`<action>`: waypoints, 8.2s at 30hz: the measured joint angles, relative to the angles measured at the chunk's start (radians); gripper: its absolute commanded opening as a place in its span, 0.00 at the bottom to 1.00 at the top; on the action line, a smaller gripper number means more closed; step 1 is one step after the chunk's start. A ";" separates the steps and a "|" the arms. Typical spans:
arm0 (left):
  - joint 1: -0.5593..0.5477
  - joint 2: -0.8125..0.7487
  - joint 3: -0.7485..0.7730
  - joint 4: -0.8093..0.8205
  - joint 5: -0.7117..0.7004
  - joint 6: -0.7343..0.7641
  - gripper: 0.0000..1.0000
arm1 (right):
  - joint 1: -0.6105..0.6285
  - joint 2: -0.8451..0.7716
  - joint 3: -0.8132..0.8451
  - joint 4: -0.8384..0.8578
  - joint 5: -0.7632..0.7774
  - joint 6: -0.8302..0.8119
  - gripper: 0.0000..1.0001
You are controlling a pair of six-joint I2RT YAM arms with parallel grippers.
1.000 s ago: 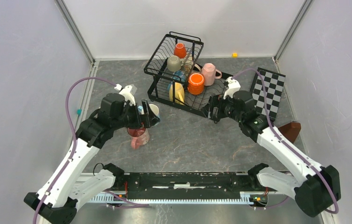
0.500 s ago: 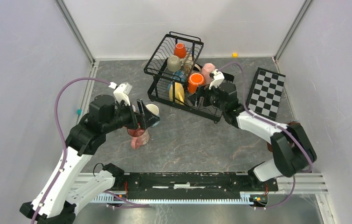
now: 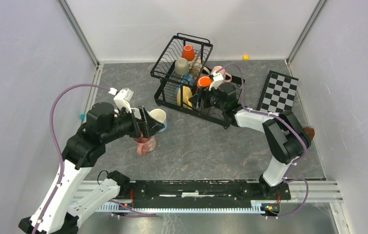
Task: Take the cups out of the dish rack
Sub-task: Unload the cup from the dish rack, then place the cup at the center of the board.
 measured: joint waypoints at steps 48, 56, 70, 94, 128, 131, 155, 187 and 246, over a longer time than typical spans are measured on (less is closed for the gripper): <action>0.000 -0.001 0.006 -0.019 -0.001 -0.001 1.00 | 0.035 0.154 0.024 0.102 0.055 0.032 0.43; 0.000 0.003 0.007 -0.019 -0.001 -0.001 1.00 | 0.045 0.168 0.032 0.108 0.047 0.012 0.27; 0.000 0.003 0.007 -0.018 -0.002 -0.001 1.00 | 0.039 0.095 0.005 0.047 0.061 -0.071 0.18; 0.000 -0.005 -0.047 0.033 0.002 -0.045 1.00 | 0.013 -0.082 -0.093 -0.121 0.103 -0.177 0.00; 0.000 -0.101 -0.483 0.539 0.021 -0.500 1.00 | -0.005 -0.390 -0.095 -0.444 0.211 -0.103 0.00; 0.000 -0.093 -0.520 0.602 0.022 -0.542 1.00 | -0.005 -0.421 -0.095 -0.460 0.208 -0.084 0.00; -0.117 0.141 -0.695 1.092 -0.082 -0.840 1.00 | 0.095 -0.700 -0.309 -0.404 0.074 0.283 0.00; -0.150 0.345 -0.766 1.621 -0.111 -1.137 0.82 | 0.176 -0.716 -0.532 0.109 -0.014 0.672 0.00; -0.194 0.147 -0.307 0.379 -0.071 -0.432 0.02 | 0.203 -0.890 -0.259 -0.624 0.356 0.171 0.98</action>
